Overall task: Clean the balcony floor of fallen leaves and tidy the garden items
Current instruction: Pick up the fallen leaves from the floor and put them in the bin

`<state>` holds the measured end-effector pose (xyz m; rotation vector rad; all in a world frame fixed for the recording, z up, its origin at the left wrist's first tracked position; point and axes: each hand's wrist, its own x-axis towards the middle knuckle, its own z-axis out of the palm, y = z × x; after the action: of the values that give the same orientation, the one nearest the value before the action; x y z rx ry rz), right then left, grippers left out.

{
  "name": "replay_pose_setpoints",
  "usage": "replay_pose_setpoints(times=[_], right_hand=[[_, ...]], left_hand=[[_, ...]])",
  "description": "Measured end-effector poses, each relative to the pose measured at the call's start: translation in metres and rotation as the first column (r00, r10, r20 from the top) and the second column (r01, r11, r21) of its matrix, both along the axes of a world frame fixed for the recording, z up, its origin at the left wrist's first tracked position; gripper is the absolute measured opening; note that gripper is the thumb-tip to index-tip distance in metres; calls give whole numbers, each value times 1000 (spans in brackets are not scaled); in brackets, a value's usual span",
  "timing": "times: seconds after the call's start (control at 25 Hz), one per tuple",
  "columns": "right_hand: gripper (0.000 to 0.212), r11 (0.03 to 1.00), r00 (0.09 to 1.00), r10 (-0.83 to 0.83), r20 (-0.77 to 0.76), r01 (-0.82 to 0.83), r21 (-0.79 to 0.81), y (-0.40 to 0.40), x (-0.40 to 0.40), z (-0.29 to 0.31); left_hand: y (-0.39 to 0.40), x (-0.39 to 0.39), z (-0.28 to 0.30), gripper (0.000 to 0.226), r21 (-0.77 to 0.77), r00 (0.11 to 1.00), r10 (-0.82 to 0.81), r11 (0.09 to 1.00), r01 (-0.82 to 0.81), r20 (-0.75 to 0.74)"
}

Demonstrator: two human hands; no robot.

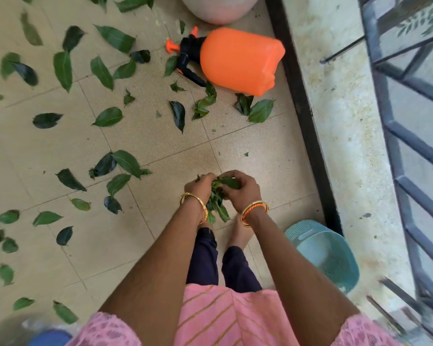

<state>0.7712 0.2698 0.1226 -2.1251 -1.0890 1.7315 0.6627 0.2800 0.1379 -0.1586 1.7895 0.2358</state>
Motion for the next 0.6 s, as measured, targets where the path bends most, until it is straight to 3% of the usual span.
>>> replay_pose_setpoints(times=[0.24,0.32,0.48,0.6], right_hand=[[28,988,993,-106,-57,99,-115,-13,-2,52],[15,976,973,-177,-145,156,-150,-13,-9,78],[21,912,875,-363,-321,263,-315,-20,-32,139],[15,937,901,-289,-324,197,-290,-32,-52,180]], left_hand=[[-20,14,33,43,115,998,43,993,-37,-47],[-28,11,31,54,108,993,121,987,-119,-8],[-54,-4,30,74,89,941,317,941,-327,116],[-77,-22,67,87,83,876,433,885,-458,210]])
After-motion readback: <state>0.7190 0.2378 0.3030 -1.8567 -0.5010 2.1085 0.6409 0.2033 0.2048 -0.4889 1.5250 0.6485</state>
